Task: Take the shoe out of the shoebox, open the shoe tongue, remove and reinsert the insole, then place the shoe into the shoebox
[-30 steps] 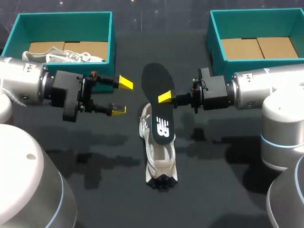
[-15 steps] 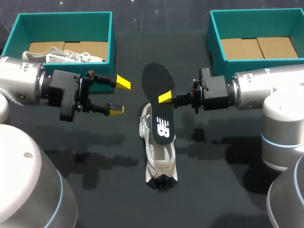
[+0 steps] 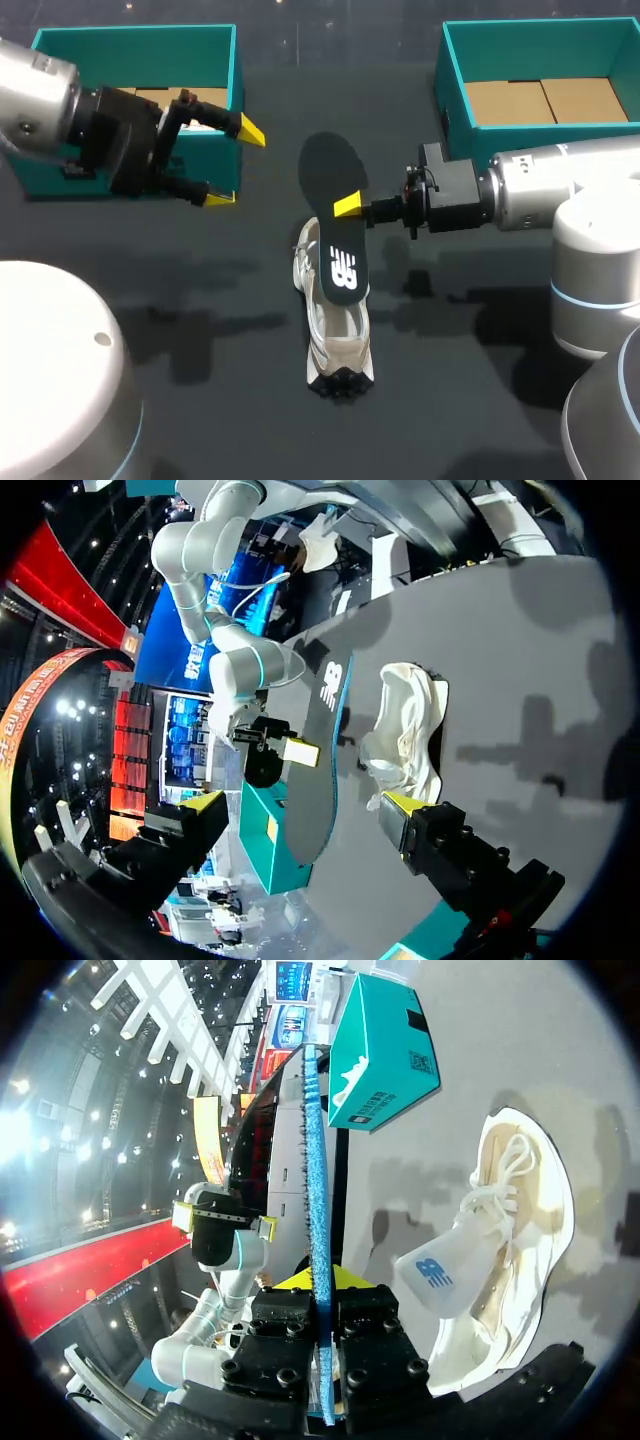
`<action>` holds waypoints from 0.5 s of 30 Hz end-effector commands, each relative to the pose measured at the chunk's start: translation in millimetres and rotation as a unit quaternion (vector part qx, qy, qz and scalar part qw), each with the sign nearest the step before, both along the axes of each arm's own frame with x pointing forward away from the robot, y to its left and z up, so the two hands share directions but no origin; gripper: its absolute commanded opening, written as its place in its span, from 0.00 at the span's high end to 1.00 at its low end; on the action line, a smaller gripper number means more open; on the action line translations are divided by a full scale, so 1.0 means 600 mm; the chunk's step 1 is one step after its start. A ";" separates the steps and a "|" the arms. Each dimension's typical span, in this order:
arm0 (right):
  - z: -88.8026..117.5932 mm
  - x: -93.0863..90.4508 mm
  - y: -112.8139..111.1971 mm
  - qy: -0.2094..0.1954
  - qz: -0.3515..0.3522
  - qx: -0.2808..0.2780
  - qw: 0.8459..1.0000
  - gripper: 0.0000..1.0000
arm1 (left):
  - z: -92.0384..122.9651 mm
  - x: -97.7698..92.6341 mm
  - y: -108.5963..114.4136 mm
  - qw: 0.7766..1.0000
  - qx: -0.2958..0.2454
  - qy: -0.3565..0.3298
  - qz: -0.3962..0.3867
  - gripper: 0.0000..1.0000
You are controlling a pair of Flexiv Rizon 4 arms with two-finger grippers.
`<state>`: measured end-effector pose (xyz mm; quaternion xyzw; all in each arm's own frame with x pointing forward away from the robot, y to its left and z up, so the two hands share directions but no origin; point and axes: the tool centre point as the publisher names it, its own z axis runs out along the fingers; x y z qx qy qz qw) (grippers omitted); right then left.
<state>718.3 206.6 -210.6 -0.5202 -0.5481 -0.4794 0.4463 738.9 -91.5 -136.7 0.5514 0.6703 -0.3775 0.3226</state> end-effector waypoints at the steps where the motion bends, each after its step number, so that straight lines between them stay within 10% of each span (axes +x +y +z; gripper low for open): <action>1: 0.000 -0.002 0.002 0.000 -0.001 -0.001 1.000 1.00 | 0.022 0.024 -0.034 0.982 0.185 0.040 -0.025 0.00; 15: 0.000 -0.002 0.002 0.000 -0.001 -0.001 1.000 1.00 | 0.064 0.064 -0.105 0.938 0.342 0.032 -0.046 0.00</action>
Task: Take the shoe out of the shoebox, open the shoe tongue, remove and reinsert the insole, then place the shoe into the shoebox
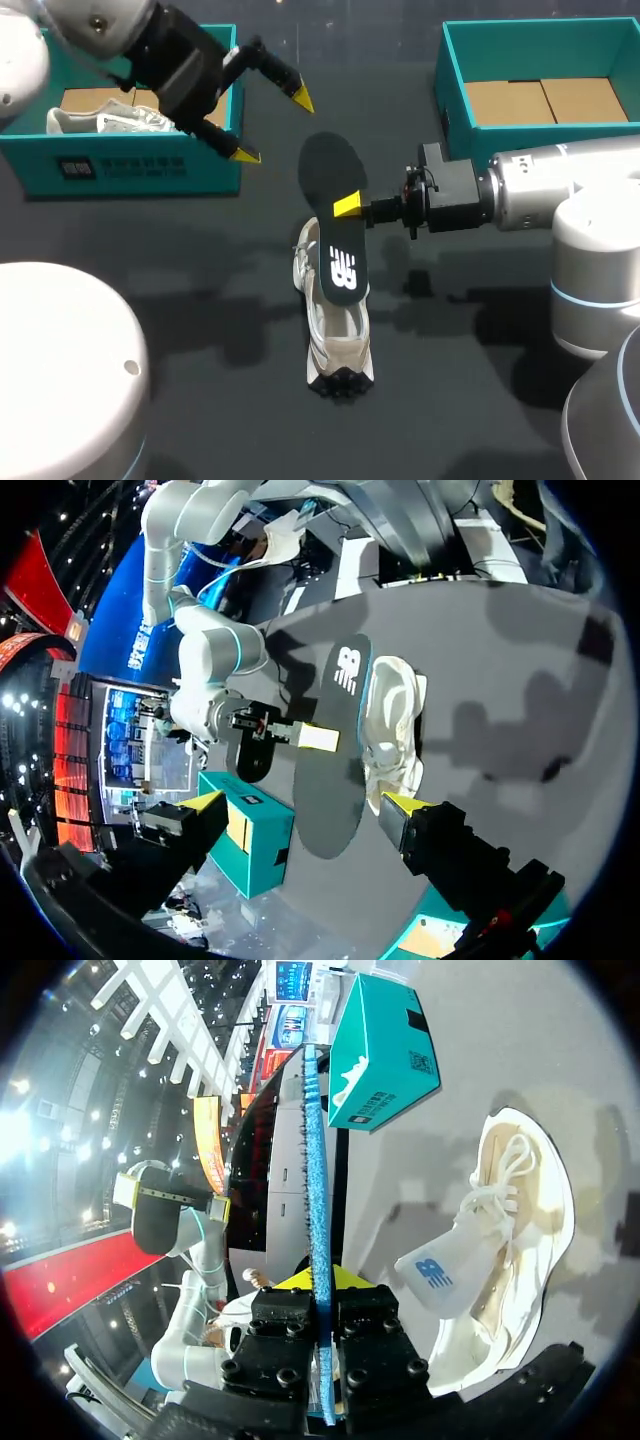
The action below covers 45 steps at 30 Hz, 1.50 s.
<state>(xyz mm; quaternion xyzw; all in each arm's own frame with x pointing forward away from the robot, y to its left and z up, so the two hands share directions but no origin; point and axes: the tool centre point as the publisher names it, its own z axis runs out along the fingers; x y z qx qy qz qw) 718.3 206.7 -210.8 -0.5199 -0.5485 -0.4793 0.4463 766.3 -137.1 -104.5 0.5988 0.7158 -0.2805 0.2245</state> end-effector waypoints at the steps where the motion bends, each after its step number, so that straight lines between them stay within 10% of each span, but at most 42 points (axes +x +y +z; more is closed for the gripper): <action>1: 0.000 -0.002 0.002 0.000 -0.002 -0.001 1.000 1.00 | 0.013 0.021 -0.035 0.977 0.210 0.028 -0.035 0.00; 22: 0.000 -0.002 0.002 0.000 -0.002 -0.001 1.000 1.00 | 0.023 0.054 -0.143 0.905 0.422 0.010 -0.050 0.00; 45: 0.000 -0.002 0.002 0.000 -0.002 -0.001 1.000 1.00 | 0.031 0.027 -0.140 0.915 0.401 0.005 -0.030 0.00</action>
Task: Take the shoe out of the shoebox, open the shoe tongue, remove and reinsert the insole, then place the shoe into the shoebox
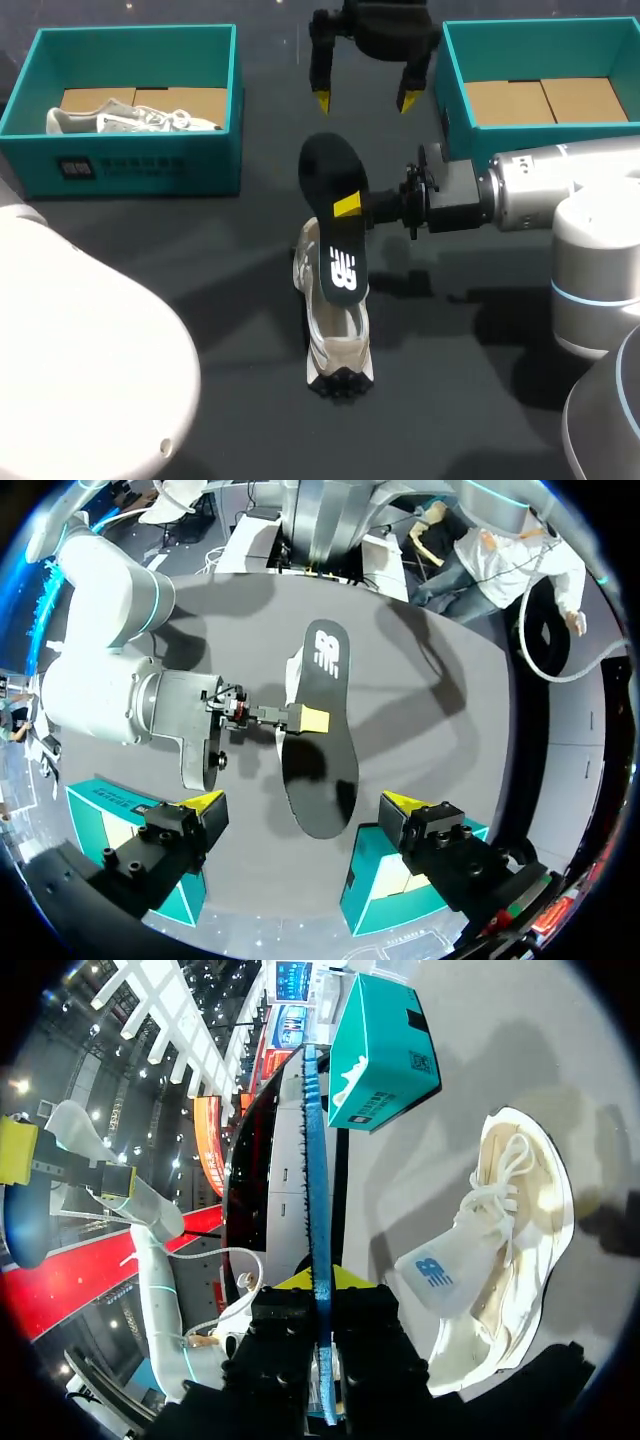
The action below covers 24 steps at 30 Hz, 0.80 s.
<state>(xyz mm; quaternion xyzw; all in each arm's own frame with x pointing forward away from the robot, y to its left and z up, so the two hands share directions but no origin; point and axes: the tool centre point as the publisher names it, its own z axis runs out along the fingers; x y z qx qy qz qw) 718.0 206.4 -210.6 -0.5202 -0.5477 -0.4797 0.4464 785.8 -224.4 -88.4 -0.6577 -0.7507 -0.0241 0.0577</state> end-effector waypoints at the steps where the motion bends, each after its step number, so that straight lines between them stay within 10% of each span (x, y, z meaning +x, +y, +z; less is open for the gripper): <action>1: 0.000 -0.001 0.003 0.000 -0.001 -0.002 1.000 1.00 | 0.006 -0.009 0.007 1.000 -0.015 -0.007 0.000 0.00; 24: 0.000 -0.001 0.003 0.000 -0.001 -0.002 1.000 1.00 | 0.042 -0.032 0.120 0.942 -0.328 -0.059 0.036 0.00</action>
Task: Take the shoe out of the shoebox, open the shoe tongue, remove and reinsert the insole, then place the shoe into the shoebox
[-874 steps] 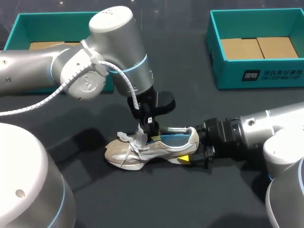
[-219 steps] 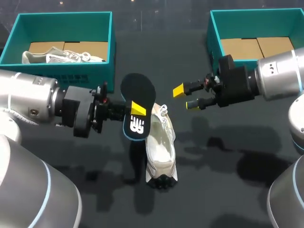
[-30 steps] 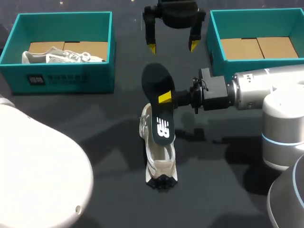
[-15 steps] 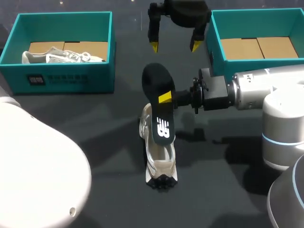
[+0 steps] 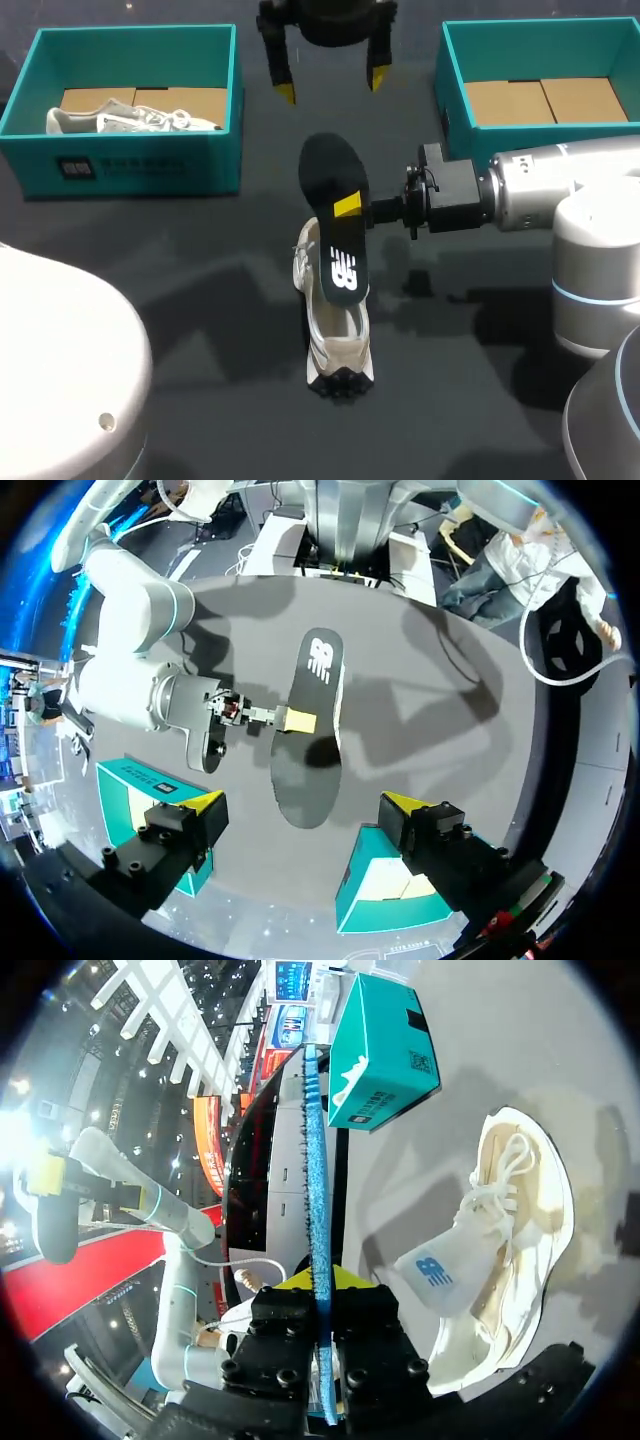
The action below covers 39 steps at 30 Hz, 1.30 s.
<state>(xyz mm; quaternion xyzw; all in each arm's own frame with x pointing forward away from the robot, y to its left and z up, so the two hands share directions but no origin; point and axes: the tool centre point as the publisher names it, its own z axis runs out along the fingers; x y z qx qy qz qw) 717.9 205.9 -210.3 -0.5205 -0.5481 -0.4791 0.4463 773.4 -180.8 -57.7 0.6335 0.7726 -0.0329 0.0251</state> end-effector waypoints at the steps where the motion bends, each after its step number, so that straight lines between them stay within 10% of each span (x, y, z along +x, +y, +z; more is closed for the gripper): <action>1: -0.001 -0.001 0.003 0.000 -0.001 -0.001 1.000 1.00 | -0.011 -0.013 0.051 0.968 -0.249 -0.044 0.001 0.00; 39: -0.001 -0.001 0.003 0.000 -0.001 -0.001 1.000 1.00 | -0.083 -0.031 0.103 0.811 -0.578 -0.091 -0.023 0.00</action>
